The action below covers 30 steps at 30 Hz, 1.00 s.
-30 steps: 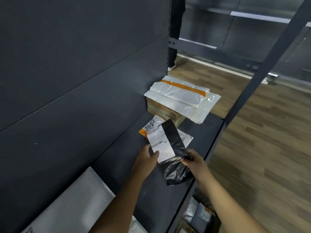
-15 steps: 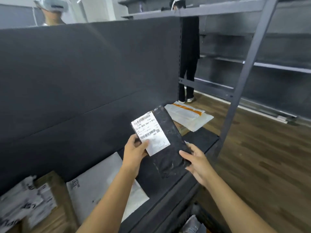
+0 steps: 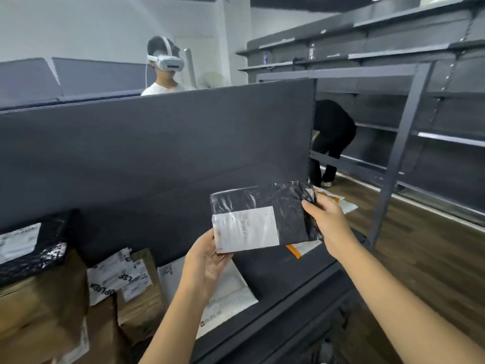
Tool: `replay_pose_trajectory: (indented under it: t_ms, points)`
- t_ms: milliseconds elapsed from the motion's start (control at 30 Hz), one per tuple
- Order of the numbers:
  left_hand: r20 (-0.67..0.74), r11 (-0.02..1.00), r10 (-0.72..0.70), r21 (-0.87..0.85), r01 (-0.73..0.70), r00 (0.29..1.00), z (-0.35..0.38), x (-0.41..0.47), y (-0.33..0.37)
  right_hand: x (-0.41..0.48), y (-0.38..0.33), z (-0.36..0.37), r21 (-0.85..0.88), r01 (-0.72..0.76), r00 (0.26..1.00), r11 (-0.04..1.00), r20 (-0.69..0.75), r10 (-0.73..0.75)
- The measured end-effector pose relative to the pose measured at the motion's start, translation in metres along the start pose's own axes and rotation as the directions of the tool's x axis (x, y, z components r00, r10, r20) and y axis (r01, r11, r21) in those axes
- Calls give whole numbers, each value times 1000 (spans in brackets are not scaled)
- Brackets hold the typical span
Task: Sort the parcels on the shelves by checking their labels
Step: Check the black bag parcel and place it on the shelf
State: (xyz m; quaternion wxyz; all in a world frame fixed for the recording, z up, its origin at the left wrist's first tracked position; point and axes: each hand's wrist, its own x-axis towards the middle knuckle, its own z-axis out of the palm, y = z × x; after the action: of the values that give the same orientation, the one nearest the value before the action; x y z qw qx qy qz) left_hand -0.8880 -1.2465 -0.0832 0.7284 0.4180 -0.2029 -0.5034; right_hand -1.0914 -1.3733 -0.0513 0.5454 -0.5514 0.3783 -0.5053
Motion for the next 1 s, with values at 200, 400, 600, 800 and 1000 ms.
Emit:
replay_pose_trajectory:
  t_ms: [200, 400, 600, 800, 1000]
  points:
    - [80, 915, 102, 384, -125, 992, -18, -6, 31, 14, -14, 25, -140, 56, 998, 989, -24, -60]
    - [5, 913, 133, 388, -125, 991, -41, -10, 36, 18, -8, 58, -86, 14, 1000, 996, -25, -16]
    - [-270, 1000, 11, -23, -18, 963, -63, -9, 16, -5, 28, 102, 88, -305, 916, 948, 299, 267]
    - [-267, 991, -88, -118, 58, 960, -90, -13, 0, -14, 51, 162, -113, -253, 901, 961, 336, 276]
    - [-301, 994, -102, -1, 107, 948, -138, -6, 10, -8, 77, 201, -194, -285, 865, 939, 370, 339]
